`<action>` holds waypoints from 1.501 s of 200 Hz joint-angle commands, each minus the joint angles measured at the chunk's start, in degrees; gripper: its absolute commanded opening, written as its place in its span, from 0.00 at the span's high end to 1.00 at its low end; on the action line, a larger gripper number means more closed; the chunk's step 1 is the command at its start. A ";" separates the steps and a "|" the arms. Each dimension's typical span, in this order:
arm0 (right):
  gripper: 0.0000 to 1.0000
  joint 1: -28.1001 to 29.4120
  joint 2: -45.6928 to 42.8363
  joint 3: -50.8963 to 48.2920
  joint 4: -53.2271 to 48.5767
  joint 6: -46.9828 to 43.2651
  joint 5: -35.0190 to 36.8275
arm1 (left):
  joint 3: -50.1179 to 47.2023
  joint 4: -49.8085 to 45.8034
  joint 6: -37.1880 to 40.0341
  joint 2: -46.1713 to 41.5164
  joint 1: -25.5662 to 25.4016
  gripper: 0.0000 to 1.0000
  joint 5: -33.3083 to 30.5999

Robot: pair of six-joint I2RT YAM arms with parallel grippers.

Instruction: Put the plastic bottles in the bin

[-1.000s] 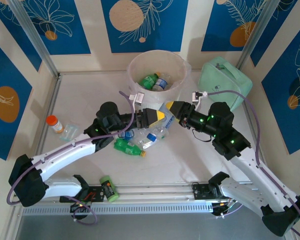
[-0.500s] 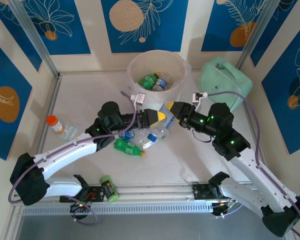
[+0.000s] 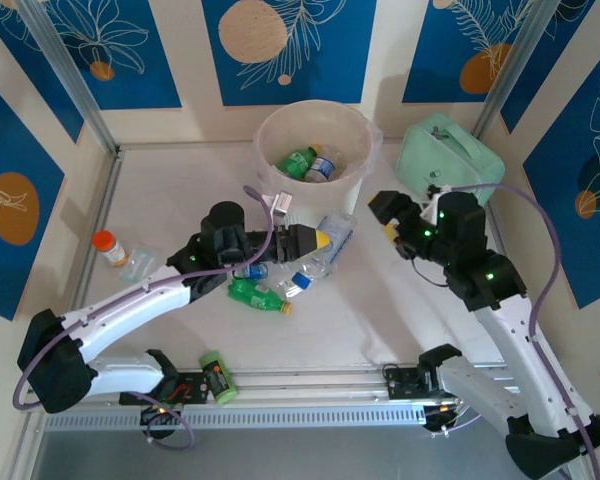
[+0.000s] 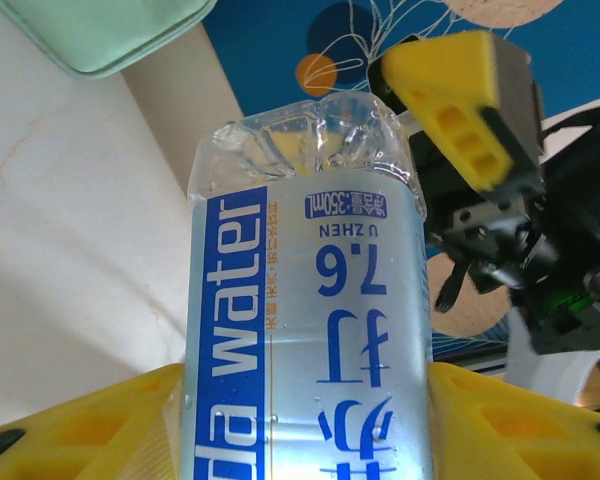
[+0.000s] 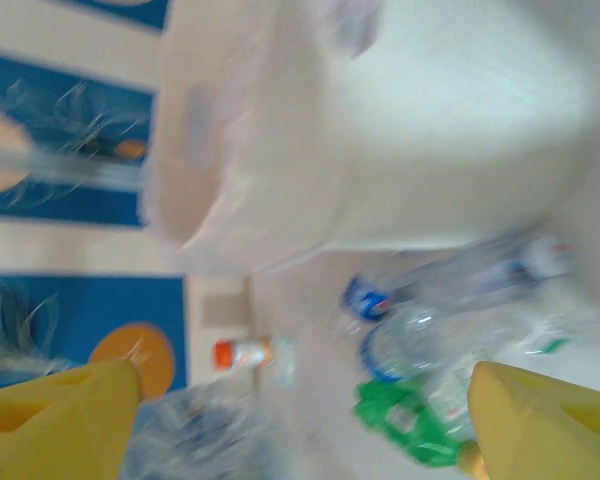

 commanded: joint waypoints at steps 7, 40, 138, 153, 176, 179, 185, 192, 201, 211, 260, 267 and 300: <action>0.14 -5.67 0.07 1.32 -19.27 -4.30 2.81 | 5.66 -8.75 7.49 -2.15 0.65 0.45 -2.40; 0.15 -10.43 -1.86 -3.27 -20.22 -4.39 -1.06 | 9.03 -13.23 10.33 -2.08 1.42 0.46 -3.92; 0.17 -11.13 -0.04 -7.33 -17.91 -4.55 -5.45 | 55.77 -51.00 33.74 17.25 8.33 0.45 -18.41; 0.17 -10.94 -0.26 -7.71 -17.91 -4.80 -5.78 | 61.51 -53.22 36.03 21.25 8.89 0.45 -21.15; 0.17 -10.85 -0.68 -8.56 -17.83 -5.06 -6.09 | 67.60 -53.80 37.73 26.62 9.85 0.45 -22.39; 0.17 -10.89 -0.68 -8.66 -17.84 -5.07 -6.21 | 68.44 -53.97 37.90 27.32 10.01 0.45 -22.46; 0.17 -10.84 -0.75 -8.82 -17.74 -5.10 -6.39 | 70.06 -54.39 38.18 28.79 10.30 0.45 -22.72; 0.17 -10.83 -0.69 -9.00 -17.66 -5.21 -6.59 | 71.76 -54.93 38.52 30.35 10.61 0.46 -23.43; 0.17 -10.72 -0.70 -9.23 -17.52 -5.29 -6.78 | 73.59 -55.41 38.90 32.09 10.98 0.46 -24.27; 0.17 -10.62 -0.68 -9.46 -17.41 -5.34 -6.88 | 74.93 -55.11 38.93 33.65 11.35 0.46 -24.96; 0.17 -10.46 -0.01 -10.48 -16.79 -6.49 -7.01 | 82.39 -55.36 38.22 42.16 13.89 0.44 -24.22; 0.17 -10.40 0.12 -10.75 -16.63 -6.65 -7.06 | 82.85 -55.37 38.10 42.98 14.17 0.40 -24.19; 0.17 -10.47 2.07 -11.53 -15.08 -7.24 -7.31 | 83.30 -54.66 37.55 44.71 14.93 0.25 -24.33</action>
